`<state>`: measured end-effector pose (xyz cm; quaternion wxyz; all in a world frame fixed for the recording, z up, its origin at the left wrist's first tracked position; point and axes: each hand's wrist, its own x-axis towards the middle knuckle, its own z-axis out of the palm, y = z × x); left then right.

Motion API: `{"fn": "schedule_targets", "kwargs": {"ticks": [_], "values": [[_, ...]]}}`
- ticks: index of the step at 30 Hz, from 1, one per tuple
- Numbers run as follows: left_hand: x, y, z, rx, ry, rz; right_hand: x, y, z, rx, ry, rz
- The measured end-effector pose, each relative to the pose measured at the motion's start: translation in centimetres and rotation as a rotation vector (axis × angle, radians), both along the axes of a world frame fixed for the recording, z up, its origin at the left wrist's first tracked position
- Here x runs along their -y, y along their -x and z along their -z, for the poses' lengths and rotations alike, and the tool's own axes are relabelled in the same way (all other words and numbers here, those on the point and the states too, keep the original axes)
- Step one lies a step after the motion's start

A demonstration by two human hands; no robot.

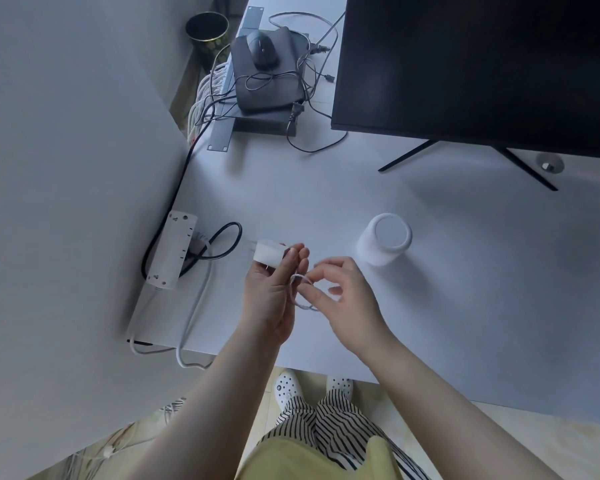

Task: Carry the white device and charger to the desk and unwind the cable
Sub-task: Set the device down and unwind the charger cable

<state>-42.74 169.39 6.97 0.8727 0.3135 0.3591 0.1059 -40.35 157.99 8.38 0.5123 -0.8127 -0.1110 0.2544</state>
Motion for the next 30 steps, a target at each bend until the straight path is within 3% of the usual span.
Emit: {"fn": "schedule_targets", "kwargs": {"ticks": [6, 11, 21, 26, 30], "values": [[-0.6, 0.2, 0.3, -0.029, -0.044, -0.04, 1.4, 0.2, -0.7, -0.046, -0.154, 0.091], [-0.2, 0.2, -0.3, -0.05, -0.057, -0.012, 2.0, -0.8, -0.6, -0.013, -0.114, 0.103], [-2.6, 0.4, -1.0, 0.035, -0.208, 0.422, 1.8, -2.5, -1.1, -0.083, -0.103, 0.065], [-2.6, 0.3, -0.6, 0.013, -0.211, 0.365, 2.1, -3.2, -1.6, -0.261, -0.192, 0.092], [-2.6, 0.1, -0.7, 0.023, -0.257, 0.31, 3.4, -3.5, -1.7, -0.296, -0.239, 0.065]]}}
